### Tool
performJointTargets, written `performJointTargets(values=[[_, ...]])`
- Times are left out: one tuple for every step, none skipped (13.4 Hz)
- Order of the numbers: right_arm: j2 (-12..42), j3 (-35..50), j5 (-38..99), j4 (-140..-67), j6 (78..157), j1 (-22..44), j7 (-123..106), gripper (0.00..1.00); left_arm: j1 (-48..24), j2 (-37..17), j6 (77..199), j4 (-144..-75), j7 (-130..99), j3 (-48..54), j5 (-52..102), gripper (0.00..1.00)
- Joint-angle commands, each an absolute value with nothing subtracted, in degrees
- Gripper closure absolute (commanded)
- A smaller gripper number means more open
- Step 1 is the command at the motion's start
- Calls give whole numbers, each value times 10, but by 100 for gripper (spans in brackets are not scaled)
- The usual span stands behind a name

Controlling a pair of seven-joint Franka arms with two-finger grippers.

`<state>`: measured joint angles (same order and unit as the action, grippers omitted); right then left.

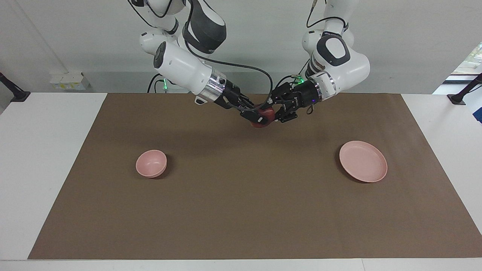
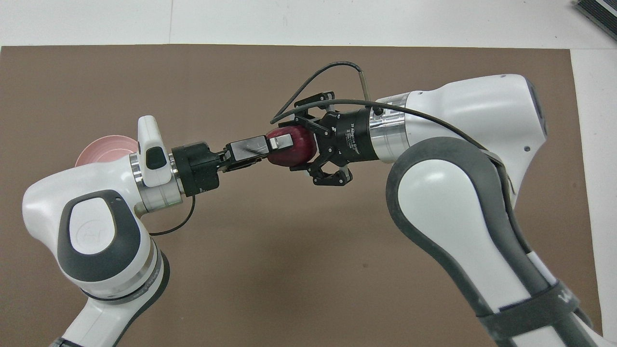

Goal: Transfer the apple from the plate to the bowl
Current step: 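Close the right gripper on the apple and open the left gripper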

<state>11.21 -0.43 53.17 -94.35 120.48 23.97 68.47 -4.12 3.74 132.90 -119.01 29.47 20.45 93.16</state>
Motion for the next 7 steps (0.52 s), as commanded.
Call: performJointTargets(values=[[116, -4, 534, -941, 1209, 230, 686, 100, -43, 54, 1335, -1201, 298, 206, 946, 95], [117, -4, 533, -940, 1208, 229, 683, 100, -42, 54, 1335, -1201, 298, 206, 946, 87], [117, -5, 531, -940, 1208, 227, 677, 100, -42, 54, 1335, -1201, 298, 206, 945, 77], [116, -5, 517, -939, 1208, 224, 673, 100, -42, 54, 1335, -1201, 298, 206, 945, 53], [114, -10, 499, -938, 1208, 223, 672, 100, -43, 54, 1336, -1200, 299, 206, 945, 20], [111, -10, 483, -937, 1205, 216, 672, 100, -42, 54, 1344, -1199, 299, 206, 945, 0], [109, -11, 469, -932, 1195, 205, 670, 100, -43, 54, 1360, -1198, 298, 210, 945, 0]])
